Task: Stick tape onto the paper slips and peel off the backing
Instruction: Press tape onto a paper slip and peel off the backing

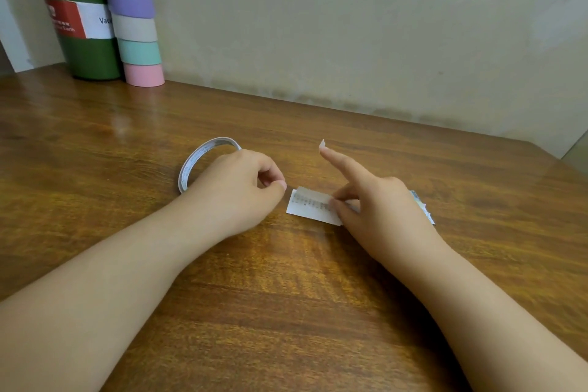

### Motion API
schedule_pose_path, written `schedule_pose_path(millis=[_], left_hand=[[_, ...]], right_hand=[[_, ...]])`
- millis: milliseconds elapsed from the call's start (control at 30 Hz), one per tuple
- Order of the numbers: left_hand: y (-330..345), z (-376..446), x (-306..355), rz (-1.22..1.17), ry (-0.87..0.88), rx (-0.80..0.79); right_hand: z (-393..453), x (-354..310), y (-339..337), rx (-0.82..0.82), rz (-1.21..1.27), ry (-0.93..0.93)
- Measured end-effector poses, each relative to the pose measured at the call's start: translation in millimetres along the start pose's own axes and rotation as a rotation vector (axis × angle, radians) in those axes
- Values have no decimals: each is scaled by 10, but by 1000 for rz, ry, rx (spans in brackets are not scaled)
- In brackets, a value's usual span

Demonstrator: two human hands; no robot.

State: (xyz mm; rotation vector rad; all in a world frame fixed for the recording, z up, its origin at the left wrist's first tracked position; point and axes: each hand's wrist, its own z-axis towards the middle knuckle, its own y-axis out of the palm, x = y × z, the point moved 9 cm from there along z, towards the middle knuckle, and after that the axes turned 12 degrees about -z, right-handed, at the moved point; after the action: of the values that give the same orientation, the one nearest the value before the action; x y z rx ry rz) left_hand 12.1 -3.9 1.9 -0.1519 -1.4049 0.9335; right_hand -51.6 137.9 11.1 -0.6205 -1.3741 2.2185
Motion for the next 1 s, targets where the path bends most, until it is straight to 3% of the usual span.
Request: schedule_pose_path(millis=[133, 333, 500, 567, 667, 800, 900, 1000], left_hand=[[-54, -9, -10, -30, -15, 26], [-37, -26, 35, 92, -20, -45], [48, -69, 33, 114, -45, -147], [78, -91, 45, 123, -44, -182], [140, -129, 86, 139, -4, -231], [272, -190, 141, 133, 78, -338], [370, -233, 170, 143, 135, -414], [425, -249, 164, 170, 156, -426]], right_hand=[[-74, 9, -276, 87, 91, -20], [-230, -137, -68, -290, -3, -101], [-259, -86, -58, -379, 61, -47], [-239, -81, -133, -309, 151, -46], [-192, 104, -238, -192, 491, 178], [-321, 153, 116, -488, 917, 463], [-400, 46, 296, -650, 1006, 517], [-417, 7, 365, -706, 1042, 536]])
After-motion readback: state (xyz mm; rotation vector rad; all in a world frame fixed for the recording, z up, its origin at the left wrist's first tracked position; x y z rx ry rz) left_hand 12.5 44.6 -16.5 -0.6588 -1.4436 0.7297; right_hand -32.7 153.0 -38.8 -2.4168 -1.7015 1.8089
